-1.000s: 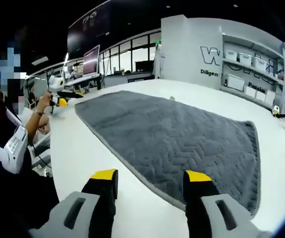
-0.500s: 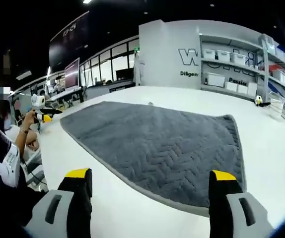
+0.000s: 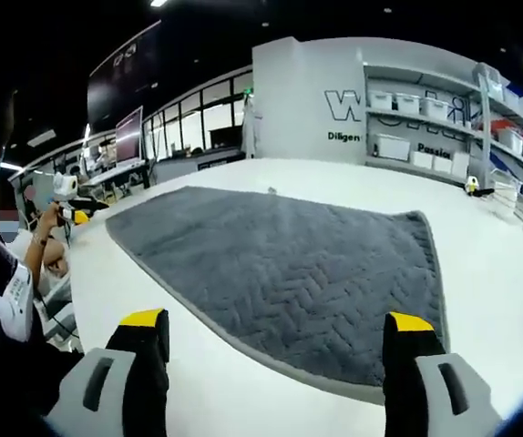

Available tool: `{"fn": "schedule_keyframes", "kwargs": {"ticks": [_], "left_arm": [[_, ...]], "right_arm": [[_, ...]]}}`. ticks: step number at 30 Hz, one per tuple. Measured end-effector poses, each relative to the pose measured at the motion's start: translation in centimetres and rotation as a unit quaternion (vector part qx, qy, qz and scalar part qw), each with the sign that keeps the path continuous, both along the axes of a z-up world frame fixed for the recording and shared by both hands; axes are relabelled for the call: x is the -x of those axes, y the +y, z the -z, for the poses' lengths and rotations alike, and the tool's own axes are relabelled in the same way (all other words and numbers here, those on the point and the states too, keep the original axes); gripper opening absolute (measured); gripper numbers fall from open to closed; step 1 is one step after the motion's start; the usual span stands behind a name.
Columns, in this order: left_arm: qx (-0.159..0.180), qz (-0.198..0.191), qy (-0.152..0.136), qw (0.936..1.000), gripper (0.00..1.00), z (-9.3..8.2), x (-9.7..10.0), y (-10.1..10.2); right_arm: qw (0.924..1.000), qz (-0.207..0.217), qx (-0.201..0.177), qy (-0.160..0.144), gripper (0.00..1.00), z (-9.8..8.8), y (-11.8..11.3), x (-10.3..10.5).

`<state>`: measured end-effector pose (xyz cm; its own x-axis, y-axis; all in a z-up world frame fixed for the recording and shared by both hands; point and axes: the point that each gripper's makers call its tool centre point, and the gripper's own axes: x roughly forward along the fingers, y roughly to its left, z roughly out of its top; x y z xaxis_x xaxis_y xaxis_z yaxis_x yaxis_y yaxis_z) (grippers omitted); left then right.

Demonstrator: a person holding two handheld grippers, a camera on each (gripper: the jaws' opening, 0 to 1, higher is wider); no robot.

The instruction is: Open the folded towel by lifting each exposed corner and separating the folded layers until the towel lies flat within the target outline without major curled edges

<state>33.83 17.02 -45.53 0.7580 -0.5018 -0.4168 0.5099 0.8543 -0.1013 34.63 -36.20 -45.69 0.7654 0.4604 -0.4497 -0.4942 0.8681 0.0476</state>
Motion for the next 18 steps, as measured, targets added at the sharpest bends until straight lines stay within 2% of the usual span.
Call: {"fn": "schedule_keyframes", "kwargs": {"ticks": [4, 10, 14, 18], "left_arm": [[0.002, 0.004, -0.007, 1.0, 0.98, -0.42, 0.02, -0.04], [-0.005, 0.012, -0.003, 0.9999, 0.98, -0.12, 0.18, -0.25], [-0.004, 0.016, 0.001, 0.9999, 0.97, 0.13, 0.2, -0.32], [0.0, 0.018, 0.001, 0.9998, 0.97, 0.24, 0.31, -0.42]], "right_arm": [[1.0, 0.0, 0.002, 0.003, 0.99, 0.08, 0.09, -0.22], [1.0, 0.006, 0.003, 0.002, 0.99, -0.13, 0.0, -0.48], [0.9998, 0.006, 0.003, -0.018, 0.99, -0.69, -0.03, -0.65], [0.9997, 0.01, 0.012, -0.019, 0.99, -0.76, -0.32, -0.61]]}}
